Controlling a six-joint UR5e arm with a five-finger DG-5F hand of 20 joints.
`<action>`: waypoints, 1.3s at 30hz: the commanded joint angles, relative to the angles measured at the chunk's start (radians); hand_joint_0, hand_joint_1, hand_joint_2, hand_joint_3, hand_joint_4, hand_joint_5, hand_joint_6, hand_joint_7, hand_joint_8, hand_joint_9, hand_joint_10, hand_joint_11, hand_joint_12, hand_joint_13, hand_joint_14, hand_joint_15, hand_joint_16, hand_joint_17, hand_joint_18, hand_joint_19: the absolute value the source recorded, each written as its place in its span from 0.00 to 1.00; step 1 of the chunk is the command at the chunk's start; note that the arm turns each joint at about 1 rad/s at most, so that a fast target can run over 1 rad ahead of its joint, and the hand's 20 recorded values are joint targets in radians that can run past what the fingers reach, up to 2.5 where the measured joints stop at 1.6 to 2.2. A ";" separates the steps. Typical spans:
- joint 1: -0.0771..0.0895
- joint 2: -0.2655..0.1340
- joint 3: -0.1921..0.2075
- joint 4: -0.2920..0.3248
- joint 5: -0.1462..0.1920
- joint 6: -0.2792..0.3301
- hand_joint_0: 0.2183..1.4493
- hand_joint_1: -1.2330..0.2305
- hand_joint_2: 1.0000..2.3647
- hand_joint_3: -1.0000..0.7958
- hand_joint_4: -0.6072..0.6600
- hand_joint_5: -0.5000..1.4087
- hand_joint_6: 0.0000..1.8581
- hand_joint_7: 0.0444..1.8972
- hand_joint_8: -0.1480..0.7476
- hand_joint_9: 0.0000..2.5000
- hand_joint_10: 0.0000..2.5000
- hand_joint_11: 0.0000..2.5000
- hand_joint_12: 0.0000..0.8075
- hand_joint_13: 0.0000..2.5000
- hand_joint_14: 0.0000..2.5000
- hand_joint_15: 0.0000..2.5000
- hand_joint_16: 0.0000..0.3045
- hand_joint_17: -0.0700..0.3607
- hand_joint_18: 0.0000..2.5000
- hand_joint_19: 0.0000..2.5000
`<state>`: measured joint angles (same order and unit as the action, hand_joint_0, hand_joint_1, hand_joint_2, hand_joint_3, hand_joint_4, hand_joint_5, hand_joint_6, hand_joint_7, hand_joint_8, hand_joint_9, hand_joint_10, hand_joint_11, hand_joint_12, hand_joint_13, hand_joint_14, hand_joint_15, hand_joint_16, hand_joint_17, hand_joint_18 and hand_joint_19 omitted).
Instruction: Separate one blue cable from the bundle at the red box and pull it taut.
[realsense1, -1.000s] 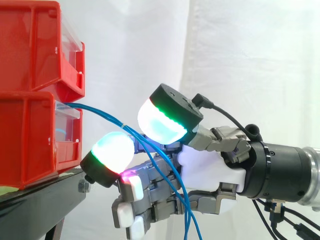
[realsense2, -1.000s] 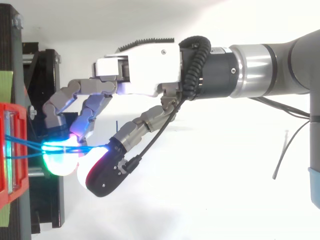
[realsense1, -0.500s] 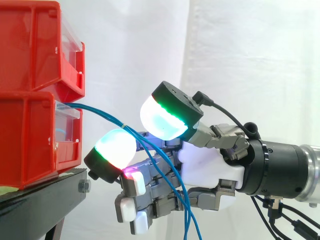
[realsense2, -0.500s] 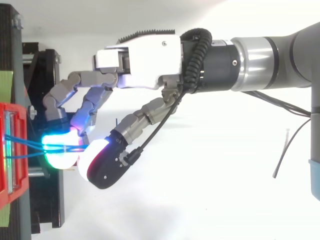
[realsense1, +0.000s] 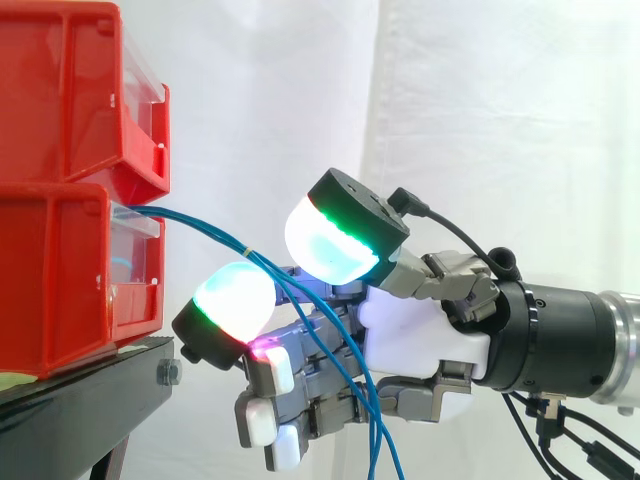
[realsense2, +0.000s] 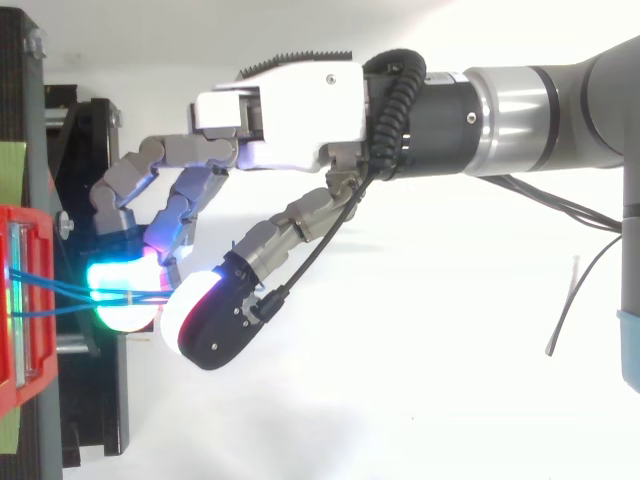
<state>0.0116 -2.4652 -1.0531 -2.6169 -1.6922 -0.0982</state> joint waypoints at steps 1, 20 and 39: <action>0.002 0.000 0.001 0.001 0.000 0.000 0.32 0.34 0.00 0.29 0.59 0.16 0.41 0.50 0.49 0.37 0.01 0.36 0.46 0.35 0.01 0.26 0.17 0.43 0.29 0.32; -0.002 0.000 0.002 0.005 -0.011 0.000 0.31 0.37 0.01 0.36 0.58 0.15 0.46 0.50 0.50 0.37 0.01 0.37 0.46 0.35 0.01 0.27 0.17 0.43 0.29 0.33; -0.004 0.000 0.004 0.003 -0.021 0.000 0.32 0.37 0.01 0.43 0.55 0.16 0.46 0.50 0.50 0.38 0.01 0.37 0.47 0.36 0.01 0.27 0.17 0.43 0.30 0.33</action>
<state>0.0083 -2.4651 -1.0496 -2.6118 -1.7099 -0.0982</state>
